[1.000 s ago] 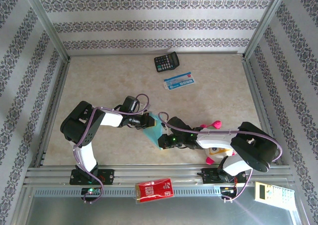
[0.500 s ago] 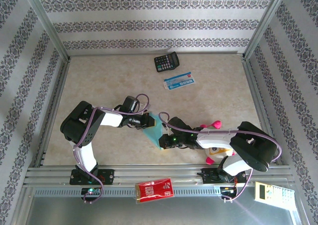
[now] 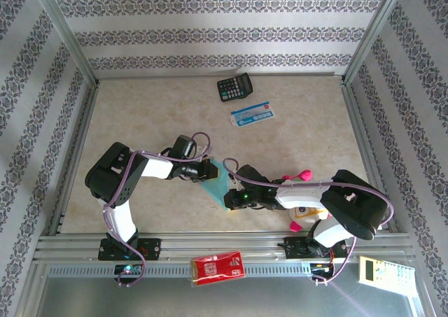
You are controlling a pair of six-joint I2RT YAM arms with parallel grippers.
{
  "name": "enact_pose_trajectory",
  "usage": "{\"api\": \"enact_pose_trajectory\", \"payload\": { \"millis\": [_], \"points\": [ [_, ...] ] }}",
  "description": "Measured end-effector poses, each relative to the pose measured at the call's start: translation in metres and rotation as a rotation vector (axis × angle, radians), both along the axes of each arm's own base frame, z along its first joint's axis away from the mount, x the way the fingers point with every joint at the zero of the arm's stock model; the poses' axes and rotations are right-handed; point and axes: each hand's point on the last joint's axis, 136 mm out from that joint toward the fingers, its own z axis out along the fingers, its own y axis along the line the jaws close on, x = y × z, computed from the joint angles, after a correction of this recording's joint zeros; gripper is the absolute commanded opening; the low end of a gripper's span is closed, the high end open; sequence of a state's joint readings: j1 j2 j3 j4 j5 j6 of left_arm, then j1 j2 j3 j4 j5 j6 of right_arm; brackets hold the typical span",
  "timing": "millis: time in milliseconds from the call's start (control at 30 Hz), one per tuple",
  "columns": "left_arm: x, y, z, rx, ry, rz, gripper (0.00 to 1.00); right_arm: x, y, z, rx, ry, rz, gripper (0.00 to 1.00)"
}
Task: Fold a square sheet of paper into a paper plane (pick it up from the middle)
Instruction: Fourth fold the wing at the center of the table.
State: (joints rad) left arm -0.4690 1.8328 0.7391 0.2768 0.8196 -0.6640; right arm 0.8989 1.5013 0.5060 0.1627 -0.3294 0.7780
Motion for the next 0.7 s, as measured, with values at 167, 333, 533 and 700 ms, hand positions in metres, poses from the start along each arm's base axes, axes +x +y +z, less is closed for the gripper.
{"api": "enact_pose_trajectory", "payload": {
  "millis": [167, 333, 533, 700],
  "points": [
    [0.0000, 0.0000, 0.0000, 0.000, -0.001, -0.001, 0.11, 0.0001, 0.0004, -0.0013, -0.001, 0.001, 0.000, 0.08],
    [0.0000, 0.0000, 0.0000, 0.000, -0.002, -0.001, 0.11, 0.0001, 0.0018, -0.0020, 0.004, 0.004, 0.000, 0.07],
    [0.0000, 0.0000, 0.0000, 0.001, -0.002, -0.001, 0.11, -0.0004, 0.0013, -0.0012, 0.004, 0.004, -0.002, 0.08],
    [0.0000, 0.0001, -0.0001, 0.001, -0.002, -0.001, 0.11, -0.0019, -0.0015, 0.0061, 0.006, 0.000, -0.004, 0.09]
  ]
}}
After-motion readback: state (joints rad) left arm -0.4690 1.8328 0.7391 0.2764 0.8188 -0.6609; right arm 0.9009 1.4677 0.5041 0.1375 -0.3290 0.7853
